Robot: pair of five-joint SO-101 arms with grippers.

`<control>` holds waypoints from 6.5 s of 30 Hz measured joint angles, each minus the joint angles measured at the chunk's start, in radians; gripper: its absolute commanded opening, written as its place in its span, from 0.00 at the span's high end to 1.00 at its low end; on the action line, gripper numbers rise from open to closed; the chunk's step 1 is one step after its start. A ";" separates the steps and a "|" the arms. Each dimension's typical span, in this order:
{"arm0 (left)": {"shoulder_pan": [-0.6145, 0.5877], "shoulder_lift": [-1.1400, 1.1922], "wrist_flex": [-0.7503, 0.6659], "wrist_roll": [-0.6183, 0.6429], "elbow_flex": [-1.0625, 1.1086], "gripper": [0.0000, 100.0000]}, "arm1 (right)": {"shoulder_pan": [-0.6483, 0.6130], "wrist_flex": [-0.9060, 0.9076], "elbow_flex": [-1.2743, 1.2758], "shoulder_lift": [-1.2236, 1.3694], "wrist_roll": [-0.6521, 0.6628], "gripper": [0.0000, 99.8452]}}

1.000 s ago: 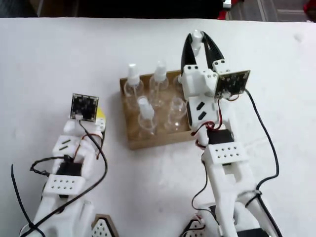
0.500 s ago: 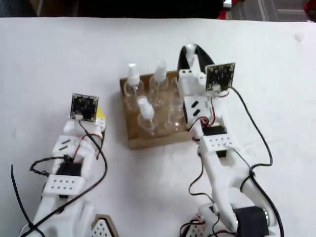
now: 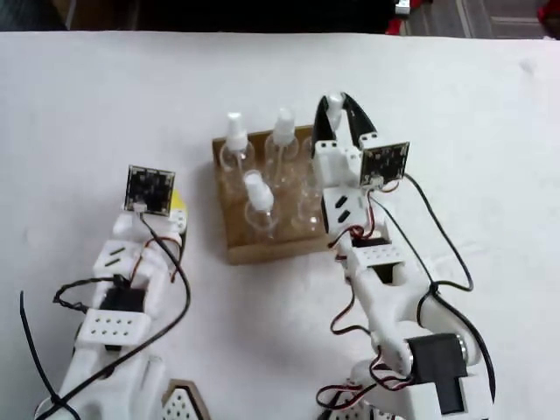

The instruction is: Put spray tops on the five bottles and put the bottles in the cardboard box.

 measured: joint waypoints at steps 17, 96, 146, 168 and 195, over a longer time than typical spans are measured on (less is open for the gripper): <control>0.000 0.000 0.000 0.000 0.000 0.97 | -0.002 0.000 0.038 0.012 0.000 0.98; 0.000 0.000 0.000 0.000 0.000 0.97 | -0.008 0.400 0.026 -0.192 0.000 0.98; 0.000 0.000 0.000 0.000 0.000 0.97 | -0.008 -0.144 0.124 0.091 -0.002 0.98; 0.000 0.000 0.000 0.000 0.000 0.97 | -0.008 -0.144 0.124 0.091 -0.002 0.91; 0.000 0.000 0.000 0.000 0.000 0.97 | -0.066 0.359 0.130 -0.325 -0.002 0.81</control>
